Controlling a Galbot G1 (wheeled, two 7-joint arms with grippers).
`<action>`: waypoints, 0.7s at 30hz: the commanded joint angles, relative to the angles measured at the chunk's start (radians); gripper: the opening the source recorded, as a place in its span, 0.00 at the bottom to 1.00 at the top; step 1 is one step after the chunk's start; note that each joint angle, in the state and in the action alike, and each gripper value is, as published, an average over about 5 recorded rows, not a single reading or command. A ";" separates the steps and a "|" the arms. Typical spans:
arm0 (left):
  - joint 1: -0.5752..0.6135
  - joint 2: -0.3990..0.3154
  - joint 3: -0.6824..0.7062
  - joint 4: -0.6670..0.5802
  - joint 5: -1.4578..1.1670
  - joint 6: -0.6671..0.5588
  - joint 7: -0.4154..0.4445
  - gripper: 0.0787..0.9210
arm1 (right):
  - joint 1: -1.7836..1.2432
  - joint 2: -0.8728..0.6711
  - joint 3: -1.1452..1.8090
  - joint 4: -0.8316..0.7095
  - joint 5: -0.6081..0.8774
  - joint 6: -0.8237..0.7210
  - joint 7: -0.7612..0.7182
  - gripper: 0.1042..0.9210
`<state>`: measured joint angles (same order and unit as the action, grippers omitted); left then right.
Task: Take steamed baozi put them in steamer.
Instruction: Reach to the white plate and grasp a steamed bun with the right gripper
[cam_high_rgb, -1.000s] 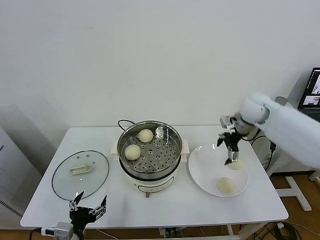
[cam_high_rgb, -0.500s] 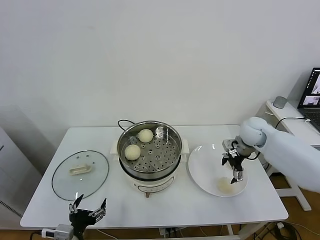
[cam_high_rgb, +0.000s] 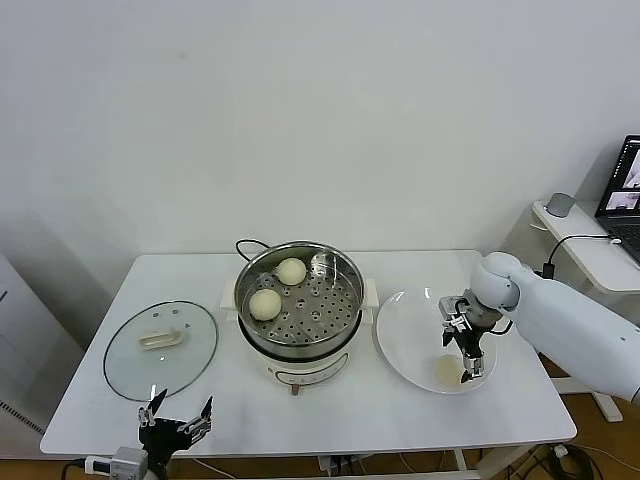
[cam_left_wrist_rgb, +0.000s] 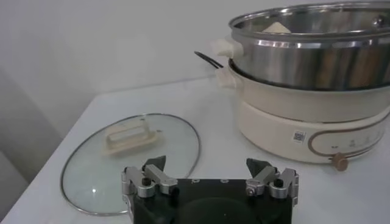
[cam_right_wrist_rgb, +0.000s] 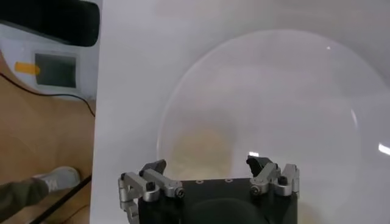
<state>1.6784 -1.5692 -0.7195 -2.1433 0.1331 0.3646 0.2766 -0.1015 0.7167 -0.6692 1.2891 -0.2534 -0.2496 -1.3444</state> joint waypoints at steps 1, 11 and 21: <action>-0.003 0.002 -0.001 0.007 -0.001 0.000 0.001 0.88 | -0.020 0.024 0.009 -0.029 -0.018 0.005 0.007 0.88; -0.008 0.004 -0.004 0.016 -0.001 0.000 0.001 0.88 | -0.024 0.040 0.003 -0.044 -0.025 0.005 0.004 0.88; -0.015 0.003 -0.002 0.022 -0.001 0.001 0.001 0.88 | -0.019 0.037 0.006 -0.048 -0.024 0.004 0.000 0.67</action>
<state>1.6649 -1.5662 -0.7222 -2.1231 0.1323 0.3649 0.2773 -0.1194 0.7488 -0.6663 1.2459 -0.2766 -0.2464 -1.3434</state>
